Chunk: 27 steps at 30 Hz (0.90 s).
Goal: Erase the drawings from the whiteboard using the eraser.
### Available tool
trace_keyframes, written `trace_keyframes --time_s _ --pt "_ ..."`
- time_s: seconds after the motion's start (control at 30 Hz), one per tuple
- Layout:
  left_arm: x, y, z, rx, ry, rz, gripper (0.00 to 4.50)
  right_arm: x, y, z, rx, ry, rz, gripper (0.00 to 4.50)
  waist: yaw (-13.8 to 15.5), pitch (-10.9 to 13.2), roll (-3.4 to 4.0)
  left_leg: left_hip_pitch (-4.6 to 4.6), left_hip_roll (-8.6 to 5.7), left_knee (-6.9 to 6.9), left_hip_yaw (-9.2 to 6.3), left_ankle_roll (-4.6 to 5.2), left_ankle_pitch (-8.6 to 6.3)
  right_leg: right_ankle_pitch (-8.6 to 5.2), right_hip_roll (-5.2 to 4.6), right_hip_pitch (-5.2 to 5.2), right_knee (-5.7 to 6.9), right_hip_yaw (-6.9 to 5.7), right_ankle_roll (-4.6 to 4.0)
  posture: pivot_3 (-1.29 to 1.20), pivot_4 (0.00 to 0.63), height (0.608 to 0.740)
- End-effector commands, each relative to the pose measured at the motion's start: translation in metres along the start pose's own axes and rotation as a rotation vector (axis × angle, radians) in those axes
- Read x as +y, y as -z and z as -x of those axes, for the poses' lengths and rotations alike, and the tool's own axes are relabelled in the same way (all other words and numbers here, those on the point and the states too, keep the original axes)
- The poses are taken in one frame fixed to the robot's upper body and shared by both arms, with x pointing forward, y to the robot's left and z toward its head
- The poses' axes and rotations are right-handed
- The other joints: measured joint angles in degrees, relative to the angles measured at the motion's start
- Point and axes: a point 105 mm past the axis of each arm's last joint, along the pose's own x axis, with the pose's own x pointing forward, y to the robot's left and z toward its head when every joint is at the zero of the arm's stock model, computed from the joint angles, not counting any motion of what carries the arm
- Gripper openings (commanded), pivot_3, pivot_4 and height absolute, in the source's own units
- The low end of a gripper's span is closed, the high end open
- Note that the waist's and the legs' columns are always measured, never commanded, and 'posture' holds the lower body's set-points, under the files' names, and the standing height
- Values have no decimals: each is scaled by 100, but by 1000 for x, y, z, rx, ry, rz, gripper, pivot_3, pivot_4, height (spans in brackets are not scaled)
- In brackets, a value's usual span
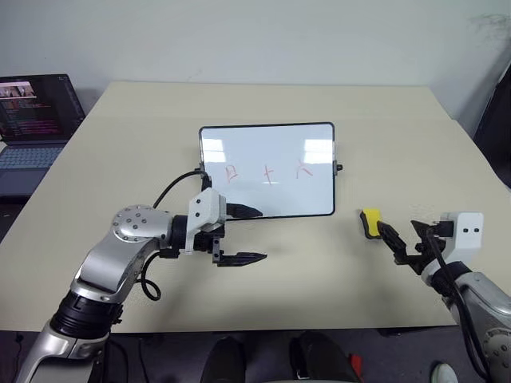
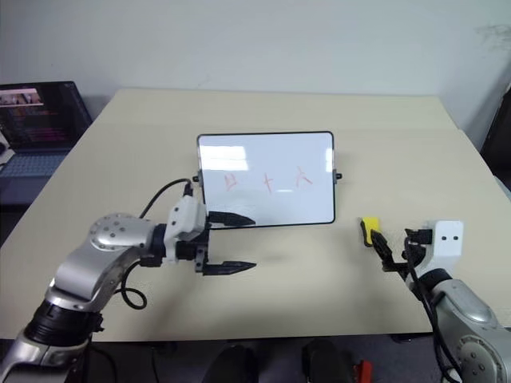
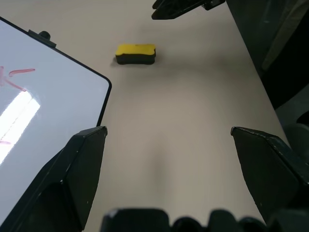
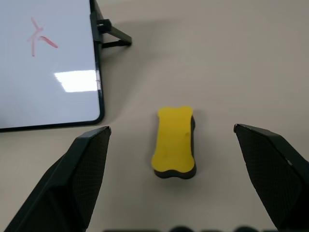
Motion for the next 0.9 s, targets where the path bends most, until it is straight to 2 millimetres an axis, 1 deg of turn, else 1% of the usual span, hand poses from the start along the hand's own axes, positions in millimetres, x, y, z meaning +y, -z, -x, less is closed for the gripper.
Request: trace_keyframes --time_s 0.03,0.17,0.33,0.5,0.63,0.77,0.9 --pt "-1 0 -2 2 11 -46 4500 0 -10 -5 -19 34 29 4470 7 0 0 1 0 0 0 0 0 0 0 0 1 0 0 0 150 740" --pt "-5 1 -5 -8 32 -62 4500 4 -10 -16 7 44 44 4470 10 0 0 -3 -2 1 4 0 0 0 1 0 -1 -3 0 0 150 740" --pt "-6 3 -9 -17 32 -56 4500 5 -11 -22 16 52 64 4470 11 0 0 -9 -1 1 3 0 0 0 1 -1 -4 -3 0 0 150 740" --pt "-6 4 -10 -27 37 -53 4500 7 -16 -25 -4 42 74 4470 9 0 0 -8 -1 2 2 0 0 0 1 -1 -2 -3 1 0 150 740" --pt "-8 6 -12 -34 47 -45 4500 4 -21 -27 -31 57 54 4470 10 0 0 -8 -1 1 2 0 0 0 1 -1 -2 -6 0 0 150 740" --pt "-8 8 -12 -34 51 -41 4500 6 -20 -27 -32 57 66 4470 9 0 0 -8 -1 2 1 0 0 0 1 -1 -2 -5 0 0 150 740" --pt "-9 10 -10 -22 60 -39 4500 8 -15 -27 0 51 86 4470 9 0 0 -8 0 2 1 0 0 1 1 -1 -2 -5 0 0 150 740"
